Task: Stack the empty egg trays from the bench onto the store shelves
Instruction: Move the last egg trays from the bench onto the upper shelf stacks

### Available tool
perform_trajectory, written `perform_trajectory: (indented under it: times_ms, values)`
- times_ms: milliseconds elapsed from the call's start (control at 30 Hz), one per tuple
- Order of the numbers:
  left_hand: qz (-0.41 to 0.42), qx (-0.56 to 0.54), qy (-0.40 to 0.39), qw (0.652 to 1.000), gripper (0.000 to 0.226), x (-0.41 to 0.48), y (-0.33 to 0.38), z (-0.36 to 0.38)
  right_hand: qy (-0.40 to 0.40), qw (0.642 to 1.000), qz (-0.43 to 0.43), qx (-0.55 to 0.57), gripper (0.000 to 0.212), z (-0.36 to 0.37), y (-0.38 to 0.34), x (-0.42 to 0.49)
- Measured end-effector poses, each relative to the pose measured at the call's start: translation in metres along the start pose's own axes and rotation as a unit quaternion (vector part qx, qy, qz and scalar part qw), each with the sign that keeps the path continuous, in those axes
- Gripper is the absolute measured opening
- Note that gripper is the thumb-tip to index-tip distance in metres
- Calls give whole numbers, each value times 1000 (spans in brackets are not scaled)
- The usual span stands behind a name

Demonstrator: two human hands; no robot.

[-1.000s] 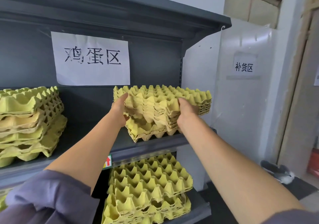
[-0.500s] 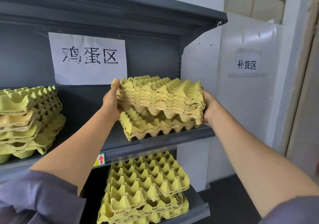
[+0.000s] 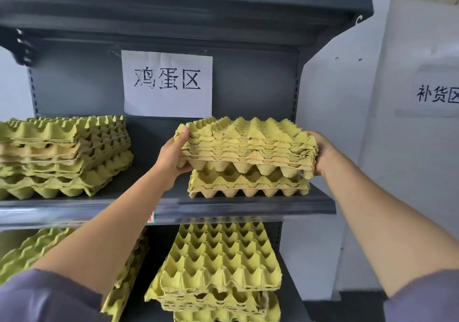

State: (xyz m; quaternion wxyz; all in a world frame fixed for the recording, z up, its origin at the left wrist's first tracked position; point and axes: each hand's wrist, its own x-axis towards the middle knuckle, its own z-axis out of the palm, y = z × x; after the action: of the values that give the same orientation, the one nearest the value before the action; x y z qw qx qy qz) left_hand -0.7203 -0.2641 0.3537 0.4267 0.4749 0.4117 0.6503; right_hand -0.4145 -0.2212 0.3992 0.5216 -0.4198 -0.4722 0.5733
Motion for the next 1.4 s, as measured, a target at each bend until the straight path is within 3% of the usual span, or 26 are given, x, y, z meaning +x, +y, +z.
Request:
perform_trajectory:
  times_ms: [200,533,667,733,967,1067,1133,1200,1267,1400]
  values:
    - [9,73,89,993,66,-17,-12,7,-35,999,1,-3,28,-6,4,20]
    - [-4,66,120,990,68,-23,-17,34,-34,999,1,-8,24,-19,12,48]
    - [-37,48,118,991,113,-21,-30,32,-47,998,21,-35,26,-20,12,53]
    - [-41,45,114,992,122,-15,-37,29,-50,998,24,-35,25,-22,11,53]
    - [-44,72,96,992,111,-13,-43,29,-40,993,83,-71,31,-34,24,56]
    - [-57,72,108,990,99,-12,-41,28,-4,991,108,-79,54,-42,28,60]
    - [-30,78,115,990,73,-14,-41,31,35,996,72,-35,58,-48,32,64]
    - [13,92,121,988,56,-13,-44,33,66,998,-8,0,43,-46,32,54]
    - [37,100,128,986,53,-13,-45,38,95,990,-98,-28,36,-42,32,40]
    - [49,81,141,985,51,-17,-46,44,61,966,-206,-143,28,-31,47,11]
